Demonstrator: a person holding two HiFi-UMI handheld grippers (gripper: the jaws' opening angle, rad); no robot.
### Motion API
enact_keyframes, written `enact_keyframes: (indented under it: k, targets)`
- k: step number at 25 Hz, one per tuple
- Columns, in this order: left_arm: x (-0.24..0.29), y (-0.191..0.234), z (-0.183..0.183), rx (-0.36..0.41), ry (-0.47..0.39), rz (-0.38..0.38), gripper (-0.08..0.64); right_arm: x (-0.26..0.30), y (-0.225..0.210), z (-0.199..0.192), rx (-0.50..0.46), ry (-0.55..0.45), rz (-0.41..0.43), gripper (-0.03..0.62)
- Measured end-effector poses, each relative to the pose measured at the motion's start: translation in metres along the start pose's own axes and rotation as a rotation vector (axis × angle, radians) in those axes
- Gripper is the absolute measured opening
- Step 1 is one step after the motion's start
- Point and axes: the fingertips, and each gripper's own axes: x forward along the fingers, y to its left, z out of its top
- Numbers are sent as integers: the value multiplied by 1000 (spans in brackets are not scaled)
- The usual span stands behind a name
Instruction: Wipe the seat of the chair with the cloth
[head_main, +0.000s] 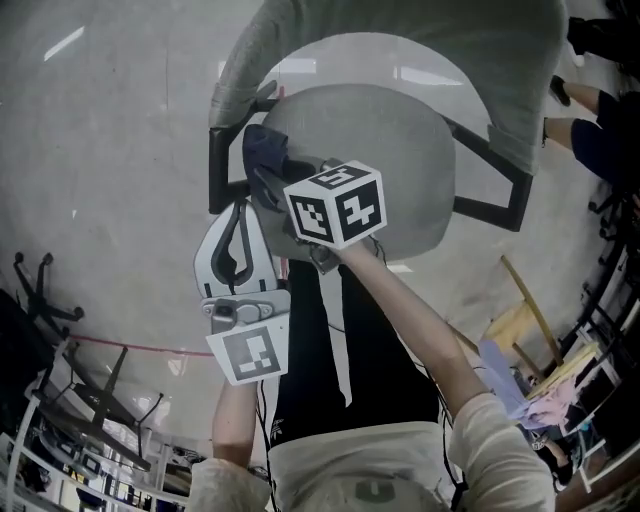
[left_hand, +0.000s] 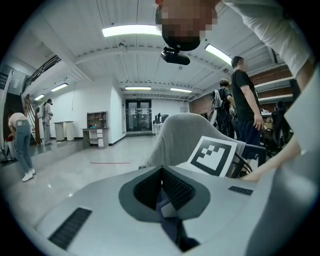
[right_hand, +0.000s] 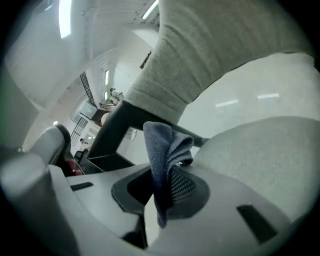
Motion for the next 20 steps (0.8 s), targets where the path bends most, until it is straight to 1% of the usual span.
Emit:
enact_keyframes:
  k: [3,5,7,13,17,20]
  targets:
    - [-3,4,-11,1,32,0,15,18,-1,-17,106,8,22,49]
    - [-6,6,-15,0,39,-1,15,29,-9,-26,165,9,7,49]
    - [-7,8,-17,-4,38,0,15,39,-18,-33,189,19,-16,49]
    - [-4,5,-24,-21,45,-10,15,51,-34,-50,160,91,-78,49]
    - [-1,-1,-18,-10,33,-35,15,47,-42,-52,139,109,-99,49]
    - [2,0,-18,-3,33,-39,15,46,-45,-53,114,117,-115,49]
